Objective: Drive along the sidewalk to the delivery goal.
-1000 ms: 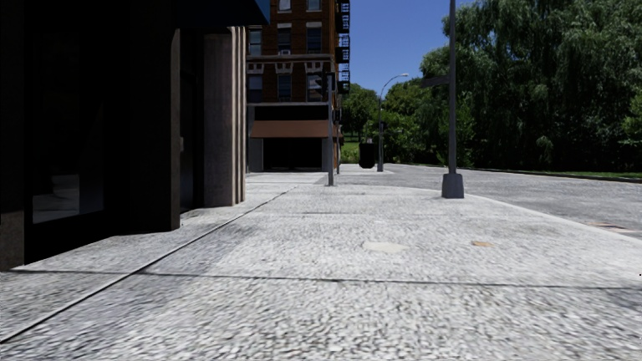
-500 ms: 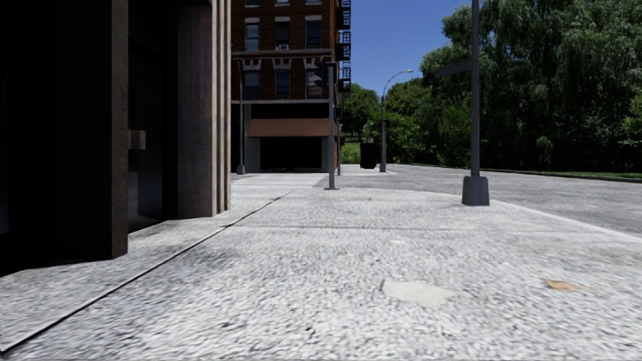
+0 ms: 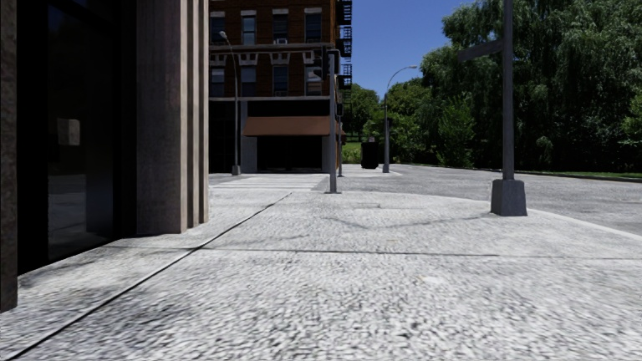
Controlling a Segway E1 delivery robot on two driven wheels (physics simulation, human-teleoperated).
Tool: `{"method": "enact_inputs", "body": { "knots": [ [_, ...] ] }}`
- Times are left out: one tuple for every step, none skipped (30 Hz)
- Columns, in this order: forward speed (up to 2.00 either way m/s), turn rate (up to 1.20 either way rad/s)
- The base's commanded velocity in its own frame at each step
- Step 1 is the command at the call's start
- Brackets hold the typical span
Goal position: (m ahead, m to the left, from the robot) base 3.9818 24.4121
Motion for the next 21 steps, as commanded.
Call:
{"method": "enact_inputs", "body": {
  "knots": [
    [2.00,0.00],
    [2.00,0.00],
    [2.00,0.00],
    [2.00,0.00],
    [2.00,0.00],
    [2.00,0.00],
    [2.00,0.00],
    [2.00,0.00],
    [2.00,0.00],
    [2.00,0.00],
    [2.00,0.00],
    [2.00,0.00],
    [2.00,0.00],
    [2.00,0.00],
    [2.00,0.00],
    [2.00,0.00],
    [2.00,0.00],
    [2.00,0.00],
    [2.00,0.00],
    [2.00,0.00],
    [2.00,0.00]
  ]
}}
